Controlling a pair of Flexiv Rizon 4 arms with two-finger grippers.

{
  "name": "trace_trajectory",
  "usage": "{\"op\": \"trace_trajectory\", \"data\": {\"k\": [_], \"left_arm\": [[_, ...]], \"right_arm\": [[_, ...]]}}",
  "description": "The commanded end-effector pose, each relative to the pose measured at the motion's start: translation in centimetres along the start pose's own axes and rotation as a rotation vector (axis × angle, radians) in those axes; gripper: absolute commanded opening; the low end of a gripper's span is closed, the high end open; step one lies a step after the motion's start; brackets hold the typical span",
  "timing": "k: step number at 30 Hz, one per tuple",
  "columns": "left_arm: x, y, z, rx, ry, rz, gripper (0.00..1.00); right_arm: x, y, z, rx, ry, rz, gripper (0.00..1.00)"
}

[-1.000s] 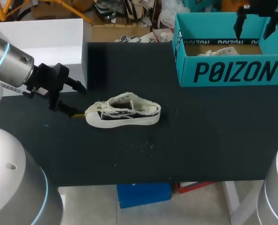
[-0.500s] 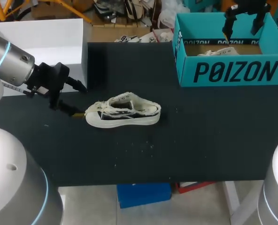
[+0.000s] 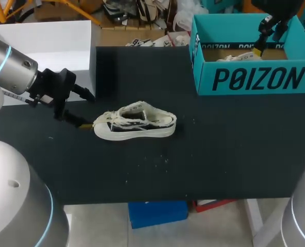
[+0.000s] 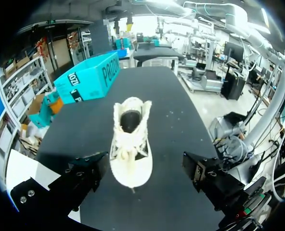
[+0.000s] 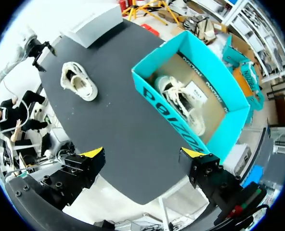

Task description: Take the shoe out of the shoebox, open the shoe tongue, remove and reinsert the insole, then place the shoe into the shoebox

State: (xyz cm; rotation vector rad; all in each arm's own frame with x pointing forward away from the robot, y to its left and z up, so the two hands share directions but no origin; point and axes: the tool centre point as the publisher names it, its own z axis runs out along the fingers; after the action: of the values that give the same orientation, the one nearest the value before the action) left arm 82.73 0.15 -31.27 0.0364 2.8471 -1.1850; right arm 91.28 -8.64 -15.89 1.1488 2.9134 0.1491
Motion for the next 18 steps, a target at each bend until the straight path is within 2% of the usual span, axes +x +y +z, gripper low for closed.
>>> {"op": "trace_trajectory", "data": {"k": [1,14,15,18], "left_arm": [[0.0,0.1,0.1,0.001,-0.003,0.003,1.0],[0.0,0.1,0.1,0.001,-0.003,0.003,1.0],[0.0,0.1,0.1,0.001,-0.003,0.003,1.0],[0.0,0.1,0.1,0.001,-0.003,0.003,1.0]], "right_arm": [[6.9,0.0,-1.5,-0.13,0.196,-0.581,1.0],[6.9,0.0,-1.5,-0.13,0.196,-0.581,1.0],[7.6,0.7,-1.4,-0.158,0.17,-0.631,1.0],[10.1,2.5,-0.3,-0.167,0.094,-0.725,1.0]]}}
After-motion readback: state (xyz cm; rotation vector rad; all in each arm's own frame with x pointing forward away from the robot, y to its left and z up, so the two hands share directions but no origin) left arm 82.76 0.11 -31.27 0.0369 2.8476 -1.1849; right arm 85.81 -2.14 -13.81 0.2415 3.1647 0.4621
